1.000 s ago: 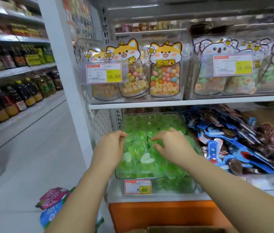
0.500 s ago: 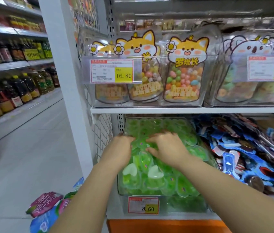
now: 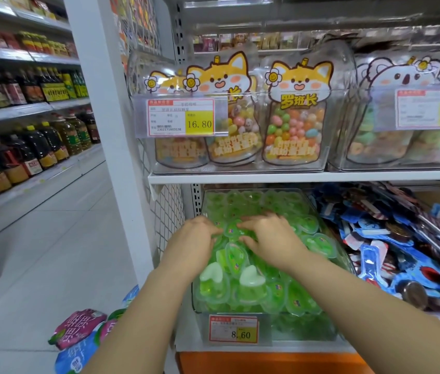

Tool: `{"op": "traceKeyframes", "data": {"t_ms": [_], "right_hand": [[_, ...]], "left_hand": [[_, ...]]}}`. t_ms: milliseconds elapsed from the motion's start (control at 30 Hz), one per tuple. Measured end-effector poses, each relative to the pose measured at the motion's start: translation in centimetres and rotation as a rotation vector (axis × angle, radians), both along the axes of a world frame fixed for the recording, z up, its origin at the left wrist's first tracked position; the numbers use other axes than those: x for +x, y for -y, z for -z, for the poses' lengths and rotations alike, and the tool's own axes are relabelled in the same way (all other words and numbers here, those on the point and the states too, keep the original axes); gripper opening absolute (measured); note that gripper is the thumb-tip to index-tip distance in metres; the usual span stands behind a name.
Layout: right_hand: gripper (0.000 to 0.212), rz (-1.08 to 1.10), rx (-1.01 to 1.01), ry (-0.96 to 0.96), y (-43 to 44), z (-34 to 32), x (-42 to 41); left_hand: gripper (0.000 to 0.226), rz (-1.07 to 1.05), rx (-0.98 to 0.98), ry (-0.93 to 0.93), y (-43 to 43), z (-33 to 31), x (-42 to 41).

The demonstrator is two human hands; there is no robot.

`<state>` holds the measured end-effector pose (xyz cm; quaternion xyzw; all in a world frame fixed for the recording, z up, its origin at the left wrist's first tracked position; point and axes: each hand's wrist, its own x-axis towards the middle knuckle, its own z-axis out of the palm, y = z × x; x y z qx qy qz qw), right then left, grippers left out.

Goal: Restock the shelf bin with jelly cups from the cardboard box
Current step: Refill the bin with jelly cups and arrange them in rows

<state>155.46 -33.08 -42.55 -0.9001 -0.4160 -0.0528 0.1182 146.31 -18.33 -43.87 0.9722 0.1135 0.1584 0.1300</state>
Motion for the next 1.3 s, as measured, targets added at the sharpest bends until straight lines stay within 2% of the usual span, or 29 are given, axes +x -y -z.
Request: {"op": "traceKeyframes", "data": {"t_ms": [867,1067,1233,1300], "right_hand": [[0.041,-0.022,0.133,0.027,1.4,-0.7,-0.2],[0.034,-0.099,0.234,-0.150,5.0,-1.2,-2.7],[0.058,-0.043,0.173,-0.194,5.7,-0.2,-5.6],[0.060,-0.014,0.135,-0.187,5.4,0.3,-6.2]], "left_hand": [[0.036,-0.018,-0.014,0.040,0.1,-0.3,-0.1],[0.035,0.001,-0.094,0.069,0.5,-1.4,-1.4],[0.034,-0.015,-0.128,0.089,1.3,-2.0,-3.0],[0.033,-0.016,-0.129,0.104,2.0,-2.1,-3.6]]}}
